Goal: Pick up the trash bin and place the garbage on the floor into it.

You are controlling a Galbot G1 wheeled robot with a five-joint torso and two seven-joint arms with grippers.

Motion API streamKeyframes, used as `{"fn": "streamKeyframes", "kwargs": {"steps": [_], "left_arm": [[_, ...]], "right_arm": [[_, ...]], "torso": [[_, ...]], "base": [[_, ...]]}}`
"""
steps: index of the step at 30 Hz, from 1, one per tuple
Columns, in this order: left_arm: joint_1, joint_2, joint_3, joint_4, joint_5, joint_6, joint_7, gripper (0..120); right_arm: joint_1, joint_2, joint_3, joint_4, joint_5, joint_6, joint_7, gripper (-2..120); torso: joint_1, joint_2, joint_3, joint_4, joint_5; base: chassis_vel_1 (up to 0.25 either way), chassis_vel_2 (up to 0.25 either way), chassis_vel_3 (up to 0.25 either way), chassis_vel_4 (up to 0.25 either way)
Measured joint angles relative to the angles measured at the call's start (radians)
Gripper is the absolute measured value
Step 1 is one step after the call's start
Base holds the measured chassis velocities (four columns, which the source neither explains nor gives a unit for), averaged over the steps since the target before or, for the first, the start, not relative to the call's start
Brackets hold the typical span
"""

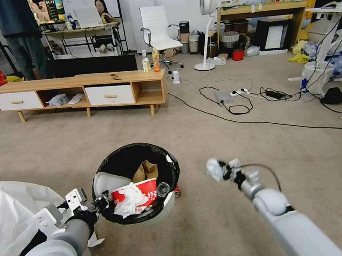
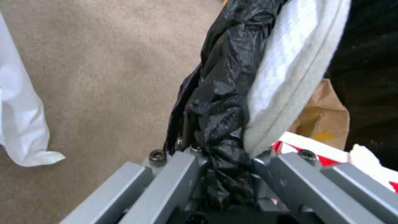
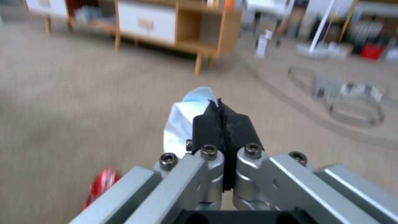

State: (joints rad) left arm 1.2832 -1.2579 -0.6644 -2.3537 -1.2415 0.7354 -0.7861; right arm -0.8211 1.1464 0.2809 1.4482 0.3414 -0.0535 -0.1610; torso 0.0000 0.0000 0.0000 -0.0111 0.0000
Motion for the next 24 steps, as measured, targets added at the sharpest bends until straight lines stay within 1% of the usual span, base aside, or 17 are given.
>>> {"fn": "streamKeyframes", "kwargs": {"steps": [1,2,4,5,7,8,10,11,13,14,16,17,18,19,20,22,24], "left_arm": [[0.000,0.002,-0.007,0.000,-0.004,0.000,0.000,4],[0.000,0.002,-0.007,0.000,-0.004,0.000,0.000,4],[-0.001,0.008,-0.018,0.000,-0.010,0.000,-0.001,4],[-0.001,0.008,-0.018,0.000,-0.010,0.000,-0.001,4],[0.000,0.012,-0.025,-0.001,-0.014,0.000,-0.002,4],[0.000,0.012,-0.025,-0.001,-0.014,0.000,-0.002,4],[0.000,0.012,-0.029,-0.001,-0.015,0.000,-0.002,4],[0.000,0.012,-0.029,-0.001,-0.015,0.000,-0.002,4],[0.001,0.011,-0.031,0.002,-0.015,0.000,-0.002,4],[0.001,0.011,-0.031,0.002,-0.015,0.000,-0.002,4],[0.003,0.009,-0.030,0.003,-0.015,0.000,-0.002,4],[0.003,0.009,-0.030,0.004,-0.014,0.000,-0.003,4],[0.003,0.009,-0.030,0.004,-0.014,0.000,-0.003,4],[0.004,0.007,-0.023,0.004,-0.012,0.000,-0.003,4],[0.004,0.007,-0.023,0.004,-0.012,0.000,-0.003,4],[0.003,0.004,-0.015,0.005,-0.010,0.000,-0.003,4],[0.002,0.003,-0.014,0.005,-0.009,0.000,-0.003,4]], "right_arm": [[0.004,-0.012,0.007,0.037,0.017,0.000,0.001,0],[0.004,-0.012,0.007,0.037,0.017,0.000,0.001,0],[0.011,-0.036,0.014,0.133,0.058,0.000,0.001,0],[0.011,-0.036,0.014,0.133,0.058,0.000,0.001,0],[0.019,-0.059,0.011,0.240,0.104,0.010,-0.008,0],[0.019,-0.059,0.011,0.240,0.104,0.010,-0.008,0],[0.025,-0.078,-0.001,0.325,0.142,0.039,-0.033,0],[0.025,-0.078,-0.001,0.325,0.142,0.039,-0.033,0],[0.030,-0.093,-0.016,0.396,0.181,0.087,-0.085,0],[0.030,-0.093,-0.016,0.396,0.181,0.087,-0.085,0],[0.034,-0.110,-0.036,0.450,0.218,0.126,-0.130,0],[0.034,-0.115,-0.042,0.466,0.228,0.131,-0.137,0],[0.034,-0.115,-0.042,0.466,0.228,0.131,-0.137,0],[0.042,-0.135,-0.060,0.508,0.251,0.135,-0.158,0],[0.042,-0.135,-0.060,0.508,0.251,0.135,-0.158,0],[0.072,-0.160,-0.086,0.550,0.277,0.135,-0.196,0],[0.090,-0.170,-0.098,0.564,0.294,0.133,-0.205,0]], "torso": [[0.000,0.000,0.000,0.0002,-0.0001],[0.000,0.000,0.000,0.0002,-0.0001],[0.000,0.000,0.000,0.0002,0.0001],[0.000,0.000,0.000,0.0002,0.0001],[0.000,0.000,0.000,0.0001,0.0001],[0.000,0.000,0.000,0.0001,0.0001],[0.000,0.000,0.000,0.0001,-0.0002],[0.000,0.000,0.000,0.0001,-0.0002],[0.000,0.000,0.000,0.0002,0.0001],[0.000,0.000,0.000,0.0002,0.0001],[0.000,0.000,0.000,0.0002,-0.0001],[0.000,0.000,0.000,0.0002,0.0000],[0.000,0.000,0.000,0.0002,0.0000],[0.000,0.000,0.000,0.0001,0.0001],[0.000,0.000,0.000,0.0001,0.0001],[0.000,0.000,0.000,0.0000,0.0003],[0.000,0.000,0.000,0.0000,-0.0001]], "base": [[0.000,0.000,0.000,0.000],[0.000,0.000,0.000,0.000],[0.000,0.000,0.000,0.000],[0.000,0.000,0.000,0.000],[0.000,0.000,0.000,0.000],[0.000,0.000,0.000,0.000],[0.000,0.000,0.000,0.000],[0.000,0.000,0.000,0.000],[0.000,0.000,0.000,0.000],[0.000,0.000,0.000,0.000],[0.000,0.000,0.000,0.000],[0.000,0.000,0.000,0.000],[0.000,0.000,0.000,0.000],[0.000,0.000,0.000,0.000],[0.000,0.000,0.000,0.000],[0.000,0.000,0.000,0.000],[0.000,0.000,0.000,0.000]]}}
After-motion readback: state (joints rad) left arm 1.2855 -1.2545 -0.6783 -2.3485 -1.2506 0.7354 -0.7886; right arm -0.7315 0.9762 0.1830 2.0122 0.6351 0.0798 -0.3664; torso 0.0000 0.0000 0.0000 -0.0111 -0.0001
